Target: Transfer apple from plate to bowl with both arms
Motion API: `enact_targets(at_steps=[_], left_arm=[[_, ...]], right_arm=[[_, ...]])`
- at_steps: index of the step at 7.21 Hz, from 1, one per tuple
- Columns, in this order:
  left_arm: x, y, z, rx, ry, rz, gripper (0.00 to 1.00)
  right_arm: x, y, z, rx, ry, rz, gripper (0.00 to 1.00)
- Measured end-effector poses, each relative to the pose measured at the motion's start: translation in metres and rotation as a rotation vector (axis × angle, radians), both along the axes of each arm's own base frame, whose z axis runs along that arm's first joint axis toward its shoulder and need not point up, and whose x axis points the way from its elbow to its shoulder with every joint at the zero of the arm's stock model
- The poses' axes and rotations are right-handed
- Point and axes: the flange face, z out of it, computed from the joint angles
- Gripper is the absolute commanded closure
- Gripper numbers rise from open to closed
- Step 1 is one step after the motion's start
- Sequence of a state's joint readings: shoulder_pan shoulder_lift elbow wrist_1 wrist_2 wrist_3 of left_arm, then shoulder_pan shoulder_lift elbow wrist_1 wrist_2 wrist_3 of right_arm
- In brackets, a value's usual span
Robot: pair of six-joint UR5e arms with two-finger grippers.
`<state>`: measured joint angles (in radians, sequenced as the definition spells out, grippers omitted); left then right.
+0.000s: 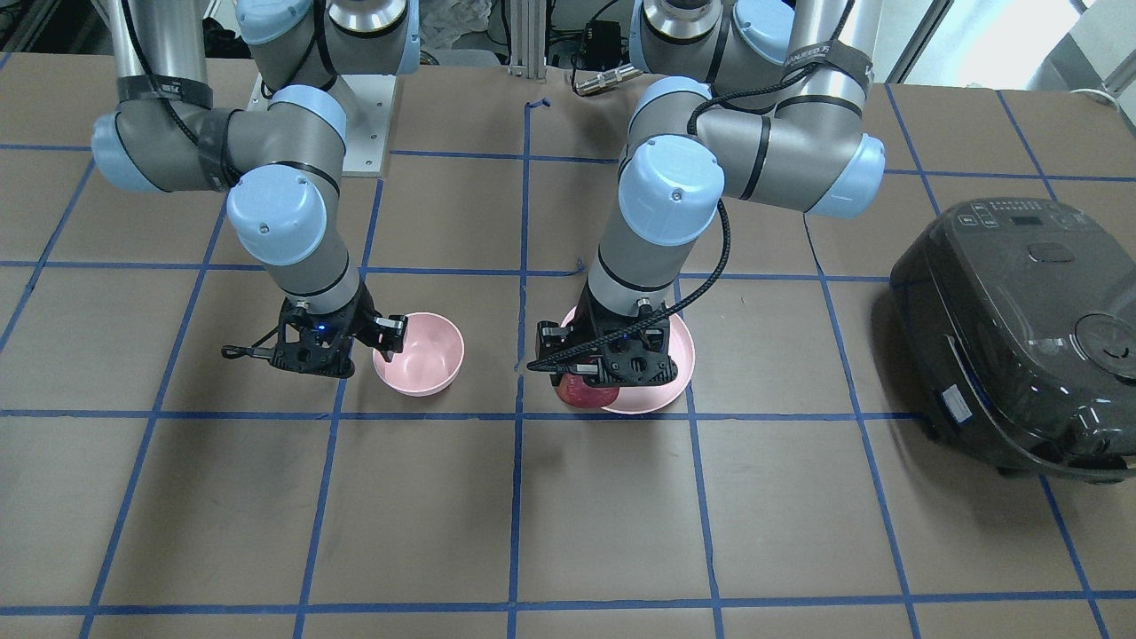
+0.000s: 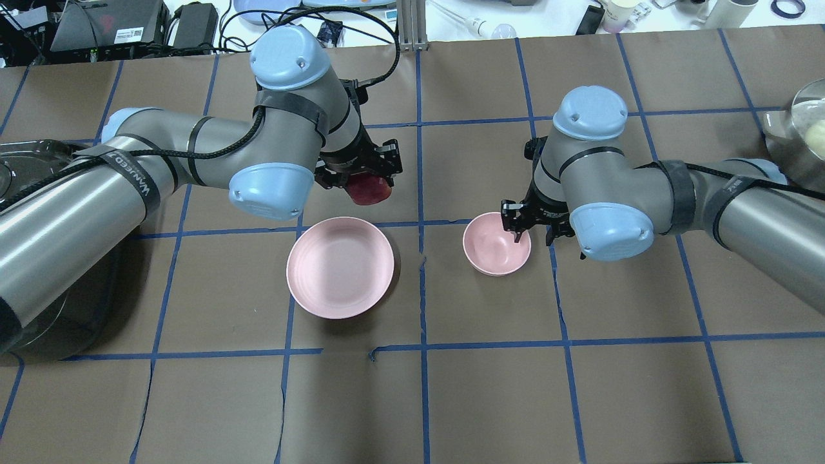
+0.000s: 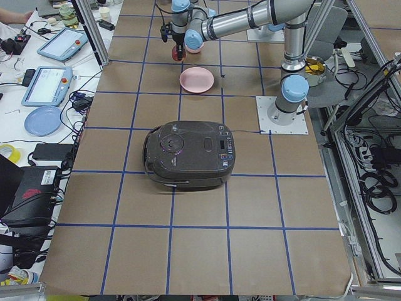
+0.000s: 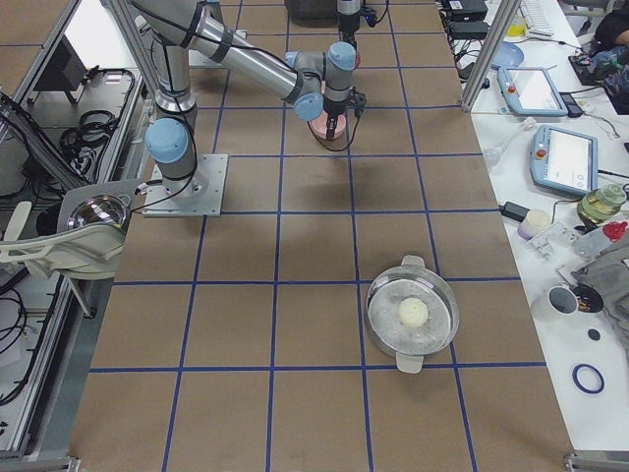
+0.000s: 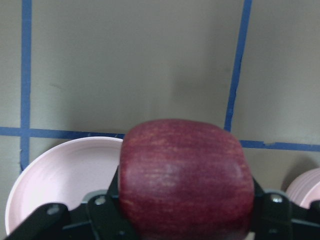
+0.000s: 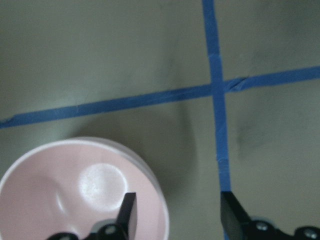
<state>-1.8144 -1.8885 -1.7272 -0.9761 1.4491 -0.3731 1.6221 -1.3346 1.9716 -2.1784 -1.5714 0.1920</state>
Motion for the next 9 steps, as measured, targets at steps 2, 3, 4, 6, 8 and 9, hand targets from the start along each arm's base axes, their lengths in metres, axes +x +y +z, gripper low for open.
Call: enact_targets(at_steps=[2,3,4,6,8,9], left_arm=[[-0.030,0.014,0.005,-0.004,0.033,0.022,0.96],[-0.052,0.022,0.006,-0.015,0.075,0.029,0.98],[-0.078,0.032,0.001,-0.029,0.106,0.014,0.98],[-0.128,0.049,-0.005,-0.055,0.149,-0.010,1.00],[-0.154,0.049,-0.018,-0.049,0.159,-0.028,1.00],[-0.164,0.050,-0.034,-0.037,0.151,-0.033,0.98]], right_arm=[[-0.030,-0.028,0.050,-0.036,0.079,0.026,0.00],[-0.045,-0.043,0.082,-0.024,0.087,0.030,0.00],[-0.052,-0.052,0.129,-0.018,0.087,0.033,0.00],[-0.049,-0.044,0.235,-0.042,0.075,0.042,0.00],[-0.032,-0.029,0.283,-0.087,0.073,0.063,0.00],[-0.025,-0.022,0.286,-0.097,0.074,0.073,0.00]])
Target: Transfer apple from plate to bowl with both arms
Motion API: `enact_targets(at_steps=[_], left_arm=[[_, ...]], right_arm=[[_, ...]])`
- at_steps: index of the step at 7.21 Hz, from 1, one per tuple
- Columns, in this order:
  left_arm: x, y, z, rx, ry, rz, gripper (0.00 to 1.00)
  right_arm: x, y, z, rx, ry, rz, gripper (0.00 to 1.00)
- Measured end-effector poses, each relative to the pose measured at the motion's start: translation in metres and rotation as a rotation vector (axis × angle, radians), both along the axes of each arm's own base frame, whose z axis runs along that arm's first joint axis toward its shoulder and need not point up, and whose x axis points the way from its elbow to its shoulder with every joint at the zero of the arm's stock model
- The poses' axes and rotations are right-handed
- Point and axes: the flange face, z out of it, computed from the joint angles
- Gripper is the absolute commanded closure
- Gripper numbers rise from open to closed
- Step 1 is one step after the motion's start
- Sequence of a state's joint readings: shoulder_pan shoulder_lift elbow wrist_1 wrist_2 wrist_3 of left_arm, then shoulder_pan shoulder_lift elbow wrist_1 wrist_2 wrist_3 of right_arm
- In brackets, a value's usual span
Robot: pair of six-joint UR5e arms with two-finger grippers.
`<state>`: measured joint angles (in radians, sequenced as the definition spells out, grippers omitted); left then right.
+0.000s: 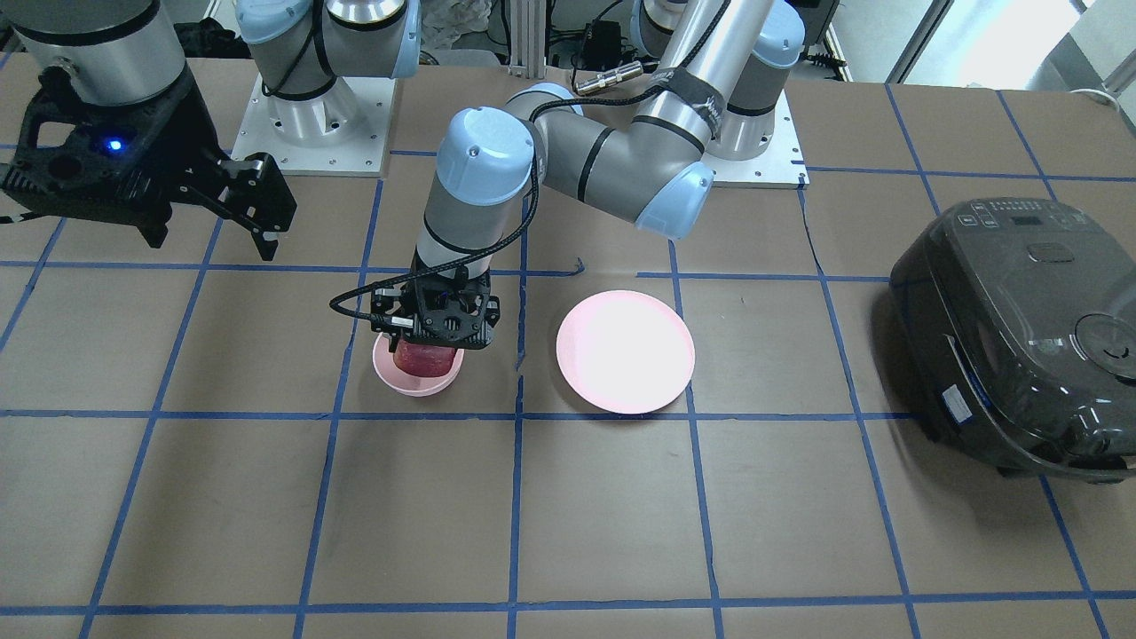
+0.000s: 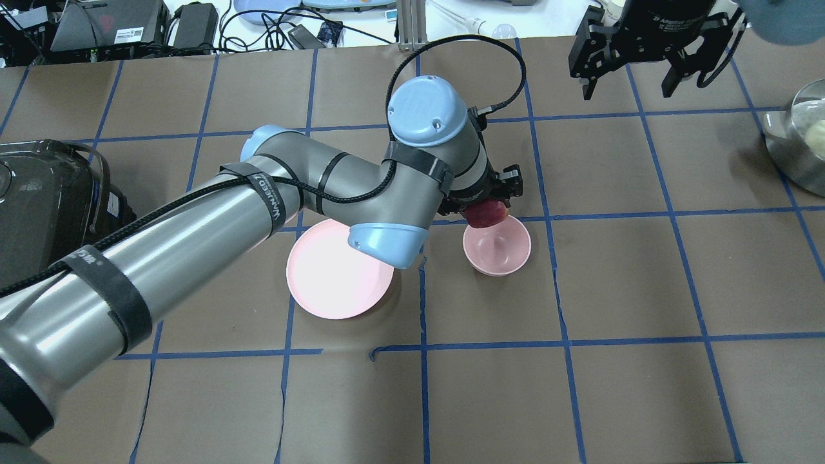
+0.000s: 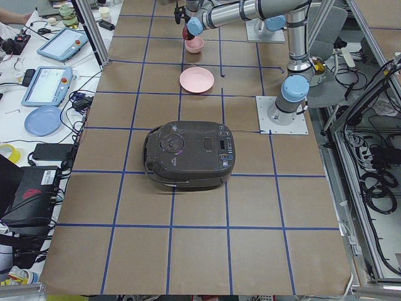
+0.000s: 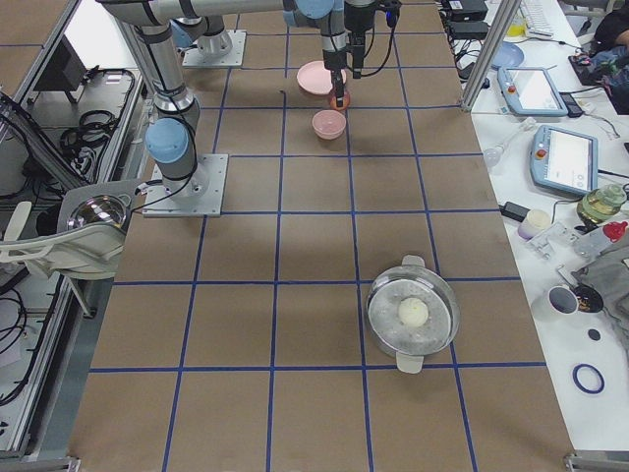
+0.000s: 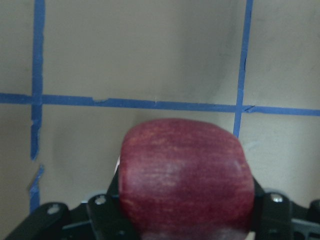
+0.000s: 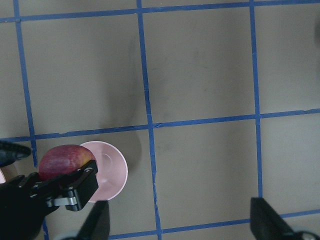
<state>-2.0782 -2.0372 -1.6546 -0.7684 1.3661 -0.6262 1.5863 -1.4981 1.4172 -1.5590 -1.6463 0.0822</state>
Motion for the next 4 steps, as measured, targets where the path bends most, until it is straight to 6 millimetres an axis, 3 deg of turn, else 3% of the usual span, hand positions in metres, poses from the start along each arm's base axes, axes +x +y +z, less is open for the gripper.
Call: enact_targets(at_steps=[1,2,3,4], left_arm=[[-0.010,0.002,-0.018,0.015,-0.010,-0.003,0.93],[-0.018,0.005,-0.032,0.032,-0.017,-0.008,0.74],[-0.022,0.009,-0.043,0.048,-0.022,-0.015,0.35],[-0.024,0.011,-0.051,0.058,-0.030,-0.022,0.09]], right_arm=[[0.003,0.004,0.001,-0.019,-0.001,0.007,0.00],[0.004,0.006,0.002,-0.035,-0.002,0.012,0.00],[0.004,0.007,0.004,-0.044,-0.003,0.014,0.00],[0.004,0.008,0.006,-0.049,-0.003,0.015,0.00]])
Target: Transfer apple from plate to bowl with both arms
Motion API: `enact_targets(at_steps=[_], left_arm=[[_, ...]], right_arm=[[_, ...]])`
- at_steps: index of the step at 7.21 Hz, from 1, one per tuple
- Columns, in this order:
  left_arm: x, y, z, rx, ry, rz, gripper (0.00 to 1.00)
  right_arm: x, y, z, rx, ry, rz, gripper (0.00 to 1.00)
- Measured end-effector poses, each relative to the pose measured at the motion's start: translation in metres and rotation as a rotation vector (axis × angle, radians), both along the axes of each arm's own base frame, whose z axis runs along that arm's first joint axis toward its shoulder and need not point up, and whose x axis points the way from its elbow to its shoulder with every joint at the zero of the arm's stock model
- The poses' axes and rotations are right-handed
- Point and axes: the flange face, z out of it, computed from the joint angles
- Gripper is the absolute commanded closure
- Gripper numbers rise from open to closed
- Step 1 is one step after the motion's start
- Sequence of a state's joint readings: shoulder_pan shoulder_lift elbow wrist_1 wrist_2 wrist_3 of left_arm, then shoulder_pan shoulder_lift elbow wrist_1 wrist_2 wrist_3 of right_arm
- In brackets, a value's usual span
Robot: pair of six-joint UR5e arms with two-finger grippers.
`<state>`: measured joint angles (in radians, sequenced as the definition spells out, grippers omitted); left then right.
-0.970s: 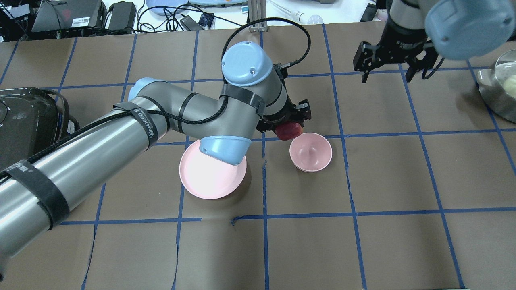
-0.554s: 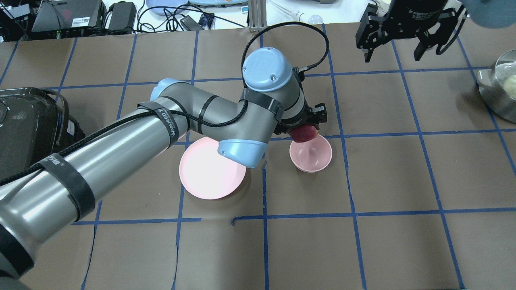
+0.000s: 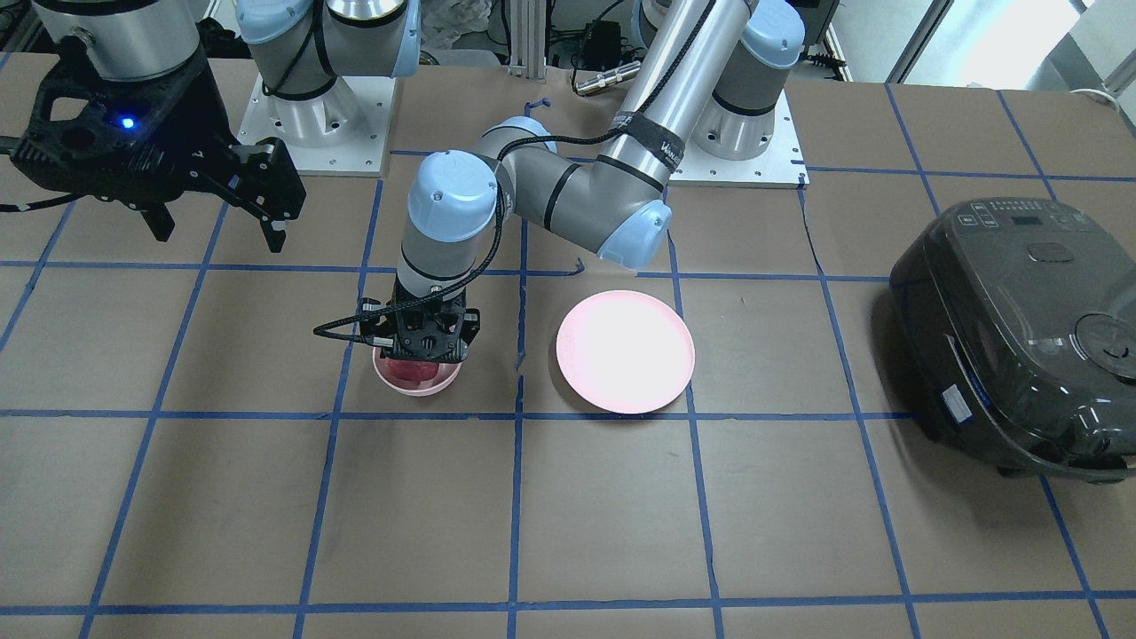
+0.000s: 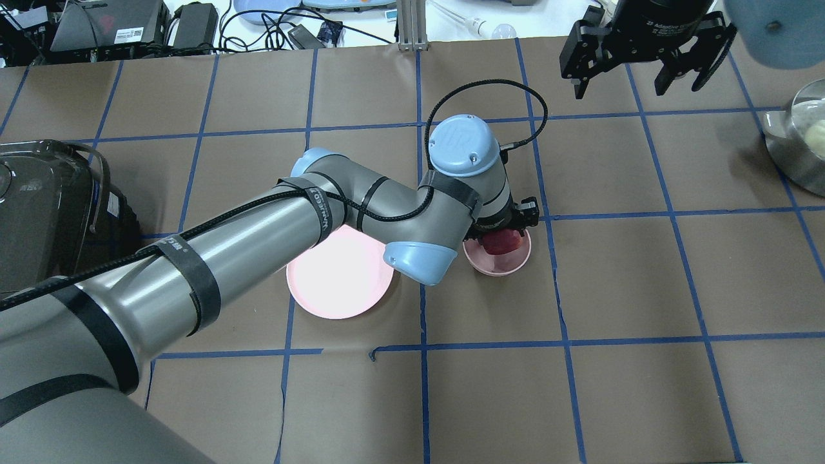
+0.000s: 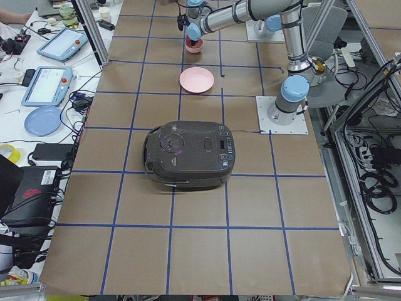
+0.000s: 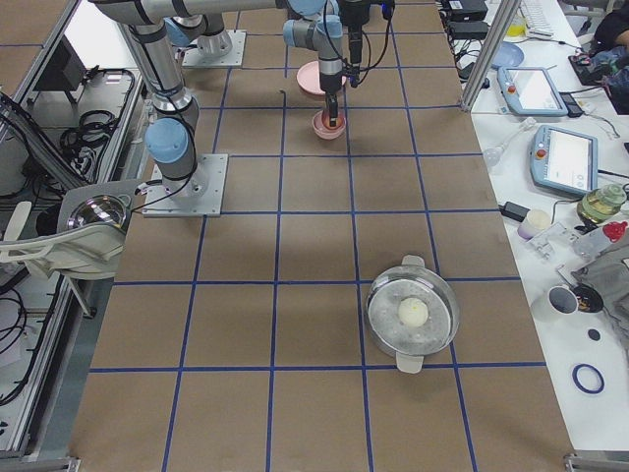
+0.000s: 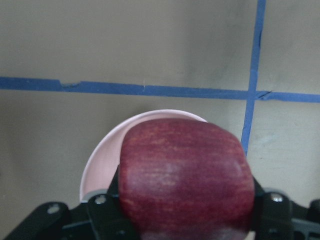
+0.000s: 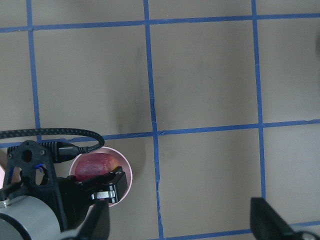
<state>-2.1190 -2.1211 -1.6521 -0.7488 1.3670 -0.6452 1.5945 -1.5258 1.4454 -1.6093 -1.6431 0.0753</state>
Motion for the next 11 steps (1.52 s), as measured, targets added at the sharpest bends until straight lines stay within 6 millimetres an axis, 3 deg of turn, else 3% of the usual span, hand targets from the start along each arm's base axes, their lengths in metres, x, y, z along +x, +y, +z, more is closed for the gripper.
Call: enact_targets(at_steps=[1,3,5,6,7,9,10,11], left_arm=[[0.000,0.001,-0.006,0.004,-0.011,-0.012,0.02],[0.002,0.001,-0.006,0.000,-0.018,-0.033,0.00],[0.015,-0.009,0.012,-0.040,-0.018,-0.099,0.00],[0.039,-0.022,0.032,-0.052,-0.024,-0.117,0.00],[0.077,-0.038,0.058,-0.046,-0.037,-0.109,0.00],[0.196,-0.070,0.116,0.009,-0.115,-0.078,0.00],[0.250,-0.076,0.154,0.020,-0.144,-0.032,0.00],[0.285,-0.068,0.192,0.047,-0.174,0.002,0.00]], right_arm=[[0.000,0.000,0.001,-0.001,0.001,0.000,0.00],[-0.001,0.001,0.001,-0.001,0.001,-0.001,0.00],[-0.001,0.000,0.001,-0.002,0.001,-0.001,0.00],[-0.002,0.000,0.002,-0.003,0.002,-0.002,0.00],[-0.002,0.000,0.002,-0.004,0.003,-0.002,0.00],[-0.003,0.000,0.002,-0.003,0.003,-0.003,0.00],[-0.003,0.000,0.002,-0.002,0.003,-0.004,0.00],[-0.003,0.000,0.002,-0.002,0.004,-0.004,0.00]])
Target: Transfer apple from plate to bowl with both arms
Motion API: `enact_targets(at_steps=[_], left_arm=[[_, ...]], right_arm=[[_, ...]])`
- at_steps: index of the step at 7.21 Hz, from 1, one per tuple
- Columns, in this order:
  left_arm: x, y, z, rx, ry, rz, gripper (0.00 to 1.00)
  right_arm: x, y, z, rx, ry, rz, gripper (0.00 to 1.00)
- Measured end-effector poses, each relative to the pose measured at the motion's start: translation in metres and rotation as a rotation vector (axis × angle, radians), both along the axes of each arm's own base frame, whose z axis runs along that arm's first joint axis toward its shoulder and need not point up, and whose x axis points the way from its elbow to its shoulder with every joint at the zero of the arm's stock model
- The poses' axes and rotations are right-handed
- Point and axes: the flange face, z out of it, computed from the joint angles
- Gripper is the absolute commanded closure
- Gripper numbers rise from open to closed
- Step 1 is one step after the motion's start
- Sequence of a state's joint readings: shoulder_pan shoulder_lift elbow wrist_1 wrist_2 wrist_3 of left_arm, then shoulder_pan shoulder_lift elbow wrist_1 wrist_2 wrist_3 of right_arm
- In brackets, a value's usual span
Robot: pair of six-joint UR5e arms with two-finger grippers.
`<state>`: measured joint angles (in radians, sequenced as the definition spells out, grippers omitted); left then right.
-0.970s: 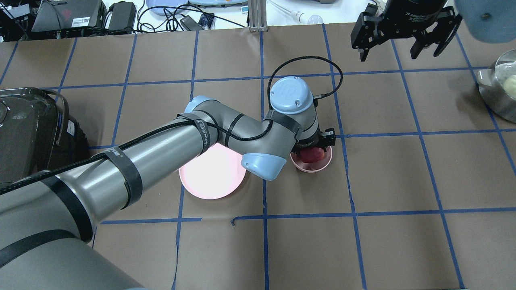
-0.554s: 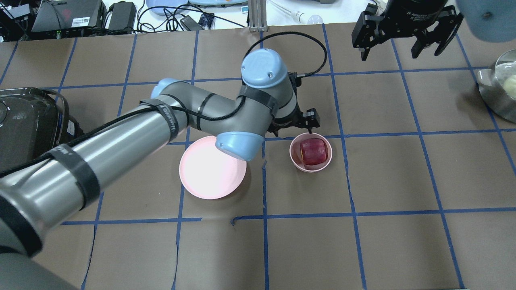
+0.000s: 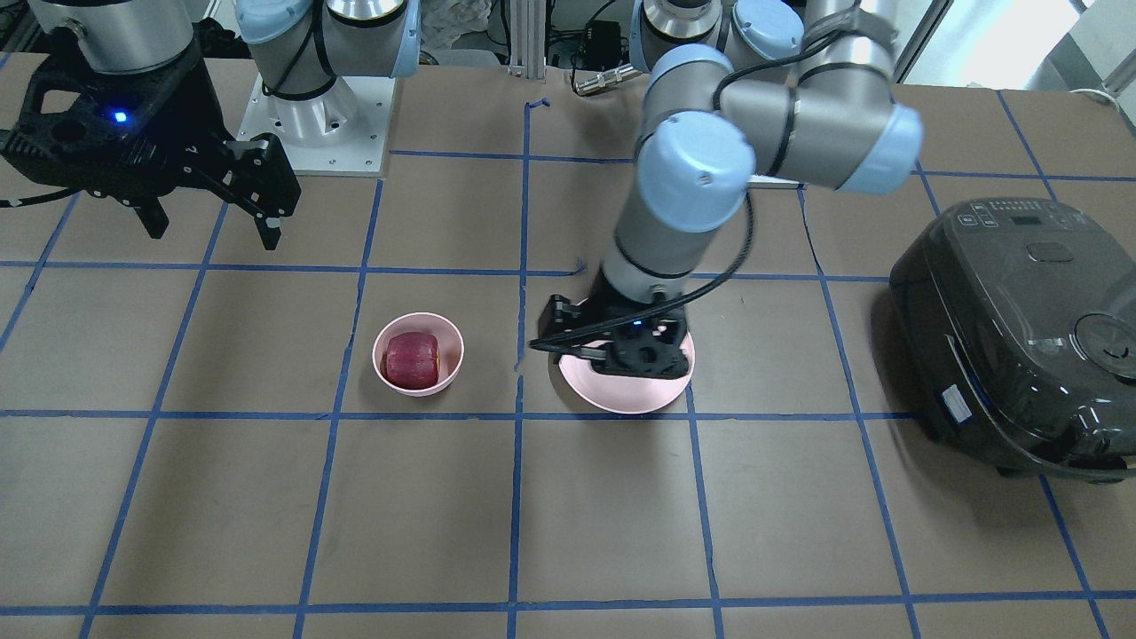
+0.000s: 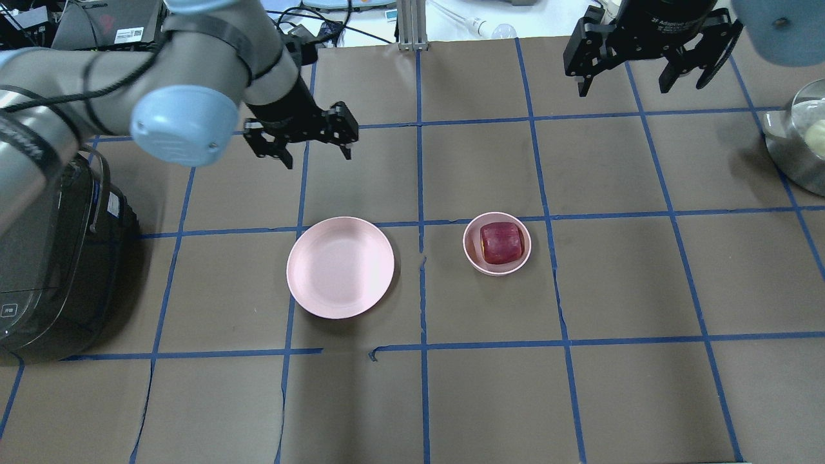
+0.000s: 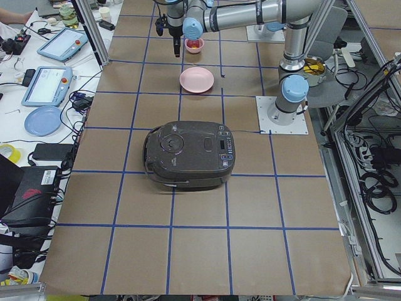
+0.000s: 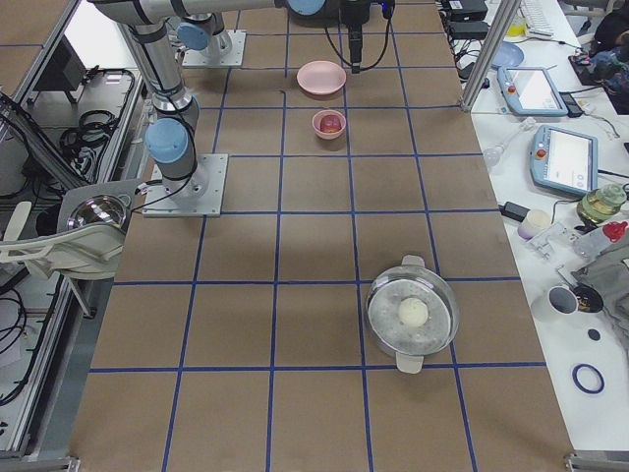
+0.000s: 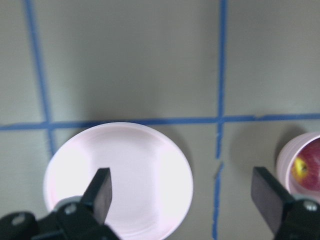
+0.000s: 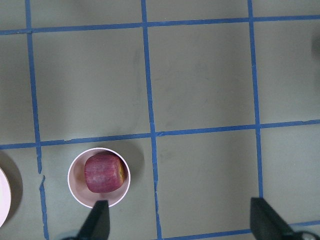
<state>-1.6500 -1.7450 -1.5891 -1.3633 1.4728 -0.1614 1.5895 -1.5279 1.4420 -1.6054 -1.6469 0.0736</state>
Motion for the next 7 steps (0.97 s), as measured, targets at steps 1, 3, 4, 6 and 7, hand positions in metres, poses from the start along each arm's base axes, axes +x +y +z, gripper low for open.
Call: enact_targets(at_steps=[1,3,4,6,7], left_arm=[[0.019,0.020,0.038,0.004,-0.052,0.009,0.00],[0.034,0.063,0.116,-0.060,-0.129,0.003,0.00],[0.036,0.071,0.131,-0.069,-0.140,0.004,0.00],[0.039,0.075,0.119,-0.030,-0.135,0.010,0.00],[0.043,0.076,0.121,-0.035,-0.128,0.015,0.00]], right_arm=[[0.000,0.000,0.000,0.000,0.000,0.000,0.00],[0.000,0.000,0.000,0.001,-0.001,0.001,0.00],[0.001,0.000,0.000,0.001,-0.002,0.001,0.00],[0.001,0.000,0.000,0.001,-0.003,0.002,0.00],[0.001,0.000,0.000,0.002,-0.003,0.002,0.00]])
